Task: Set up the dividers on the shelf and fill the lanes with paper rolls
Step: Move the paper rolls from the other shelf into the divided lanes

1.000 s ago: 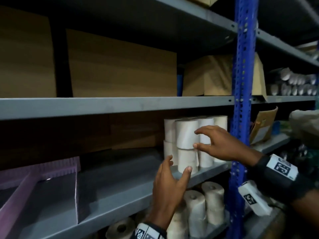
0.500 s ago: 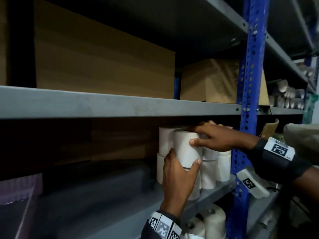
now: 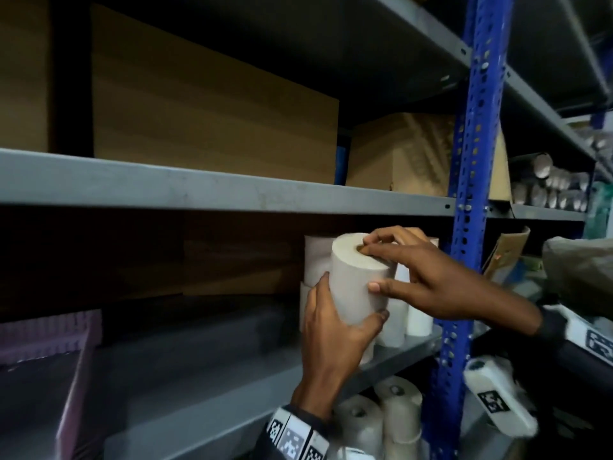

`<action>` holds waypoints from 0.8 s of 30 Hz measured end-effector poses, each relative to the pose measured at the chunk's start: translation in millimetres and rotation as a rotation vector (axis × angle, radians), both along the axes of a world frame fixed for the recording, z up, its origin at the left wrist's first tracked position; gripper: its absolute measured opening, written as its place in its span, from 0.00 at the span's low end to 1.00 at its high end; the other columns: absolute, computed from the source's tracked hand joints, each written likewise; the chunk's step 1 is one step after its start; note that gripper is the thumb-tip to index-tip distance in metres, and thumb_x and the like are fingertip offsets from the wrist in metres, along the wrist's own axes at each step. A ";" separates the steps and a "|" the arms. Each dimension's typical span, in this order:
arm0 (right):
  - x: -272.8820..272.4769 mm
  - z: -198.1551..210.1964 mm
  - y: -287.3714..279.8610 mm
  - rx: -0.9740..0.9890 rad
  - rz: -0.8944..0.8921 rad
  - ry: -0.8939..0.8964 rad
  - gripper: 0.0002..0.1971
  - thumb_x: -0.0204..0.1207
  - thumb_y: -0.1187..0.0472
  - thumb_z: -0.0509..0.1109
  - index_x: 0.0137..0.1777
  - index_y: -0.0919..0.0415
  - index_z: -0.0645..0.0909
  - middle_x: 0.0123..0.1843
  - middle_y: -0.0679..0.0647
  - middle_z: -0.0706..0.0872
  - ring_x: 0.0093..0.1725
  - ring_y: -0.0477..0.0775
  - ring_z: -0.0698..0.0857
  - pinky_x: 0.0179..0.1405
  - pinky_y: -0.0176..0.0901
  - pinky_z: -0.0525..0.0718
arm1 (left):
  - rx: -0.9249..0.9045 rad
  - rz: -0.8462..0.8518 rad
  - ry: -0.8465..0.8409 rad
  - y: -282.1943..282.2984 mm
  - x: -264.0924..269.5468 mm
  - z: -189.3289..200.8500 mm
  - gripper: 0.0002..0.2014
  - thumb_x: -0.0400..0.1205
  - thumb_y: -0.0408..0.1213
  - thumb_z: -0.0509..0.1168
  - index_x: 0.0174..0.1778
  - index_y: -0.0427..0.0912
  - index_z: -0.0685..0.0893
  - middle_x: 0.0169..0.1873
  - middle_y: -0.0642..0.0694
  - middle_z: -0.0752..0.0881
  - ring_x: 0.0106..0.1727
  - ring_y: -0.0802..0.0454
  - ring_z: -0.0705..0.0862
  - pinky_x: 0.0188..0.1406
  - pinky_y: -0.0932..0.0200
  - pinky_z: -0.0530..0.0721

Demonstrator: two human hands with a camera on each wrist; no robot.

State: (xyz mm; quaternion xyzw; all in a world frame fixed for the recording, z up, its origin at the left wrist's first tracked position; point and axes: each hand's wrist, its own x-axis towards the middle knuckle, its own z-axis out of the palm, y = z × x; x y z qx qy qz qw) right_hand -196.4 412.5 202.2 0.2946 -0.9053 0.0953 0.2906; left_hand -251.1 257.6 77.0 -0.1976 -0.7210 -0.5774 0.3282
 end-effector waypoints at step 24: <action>218.3 -67.9 -92.2 0.000 0.528 -0.305 0.24 0.70 0.36 0.72 0.66 0.35 0.80 0.73 0.24 0.68 0.77 0.32 0.65 0.58 0.49 0.87 | 0.078 0.324 -0.017 -104.3 319.7 -98.0 0.41 0.60 0.61 0.82 0.70 0.65 0.77 0.61 0.62 0.77 0.63 0.62 0.82 0.59 0.54 0.87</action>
